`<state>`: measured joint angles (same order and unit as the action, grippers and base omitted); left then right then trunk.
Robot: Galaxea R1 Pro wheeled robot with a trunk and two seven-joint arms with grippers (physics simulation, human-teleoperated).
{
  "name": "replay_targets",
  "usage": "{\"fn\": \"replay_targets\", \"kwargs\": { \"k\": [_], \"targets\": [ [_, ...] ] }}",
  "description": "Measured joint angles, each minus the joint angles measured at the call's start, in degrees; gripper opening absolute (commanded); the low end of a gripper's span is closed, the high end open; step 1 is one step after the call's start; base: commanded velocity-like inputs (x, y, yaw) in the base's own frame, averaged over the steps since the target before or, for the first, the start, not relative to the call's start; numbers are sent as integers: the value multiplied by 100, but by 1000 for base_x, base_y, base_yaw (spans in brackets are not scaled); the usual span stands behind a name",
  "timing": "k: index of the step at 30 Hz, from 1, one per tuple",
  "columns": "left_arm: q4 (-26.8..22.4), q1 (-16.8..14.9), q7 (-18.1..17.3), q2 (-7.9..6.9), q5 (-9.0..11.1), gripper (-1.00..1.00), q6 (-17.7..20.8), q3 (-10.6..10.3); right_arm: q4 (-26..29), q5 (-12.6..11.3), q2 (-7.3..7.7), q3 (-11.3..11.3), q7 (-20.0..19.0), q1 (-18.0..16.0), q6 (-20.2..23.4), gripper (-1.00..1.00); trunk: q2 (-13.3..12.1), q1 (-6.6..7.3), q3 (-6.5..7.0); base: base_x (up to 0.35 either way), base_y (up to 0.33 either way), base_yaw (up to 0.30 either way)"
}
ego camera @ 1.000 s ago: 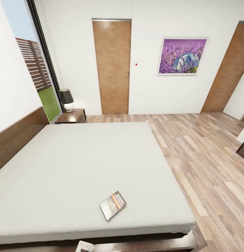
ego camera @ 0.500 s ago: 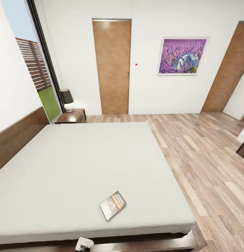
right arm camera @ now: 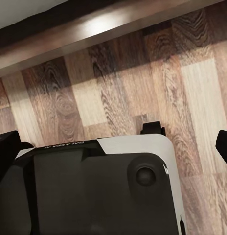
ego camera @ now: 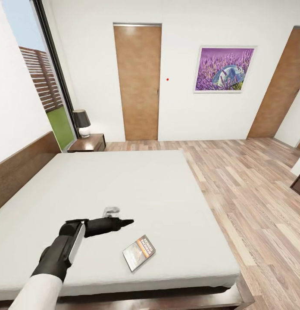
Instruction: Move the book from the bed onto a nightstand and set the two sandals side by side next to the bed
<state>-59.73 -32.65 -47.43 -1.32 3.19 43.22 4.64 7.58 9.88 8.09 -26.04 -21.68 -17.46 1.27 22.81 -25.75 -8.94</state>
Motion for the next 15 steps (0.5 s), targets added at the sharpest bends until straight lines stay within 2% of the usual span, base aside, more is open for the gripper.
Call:
{"fn": "replay_targets", "kwargs": {
  "k": [4,8,11,12,14,15],
  "targets": [
    [-206,-590,607,117,6,100,366,599,-1,10,0,0,-2,0,0,100,-1,0,0,0,0,0],
    [-195,-1087,965,139,8,100,515,888,-2,18,0,2,-2,0,0,100,-1,0,-1,0,0,0],
    [-102,-1264,1269,143,2,100,562,1149,0,12,0,1,-2,0,0,100,-1,0,-1,0,0,0],
    [-25,-1310,1476,156,-3,100,569,1321,0,9,0,1,-3,0,0,100,-2,0,-1,0,0,0],
    [395,-1359,1963,222,-11,100,540,1613,1,3,0,3,-7,0,0,100,-3,-1,-2,0,0,0],
    [574,-1367,2079,242,-1,100,512,1670,1,1,0,4,-8,0,0,100,-2,0,-2,0,0,0]
  ]
}}
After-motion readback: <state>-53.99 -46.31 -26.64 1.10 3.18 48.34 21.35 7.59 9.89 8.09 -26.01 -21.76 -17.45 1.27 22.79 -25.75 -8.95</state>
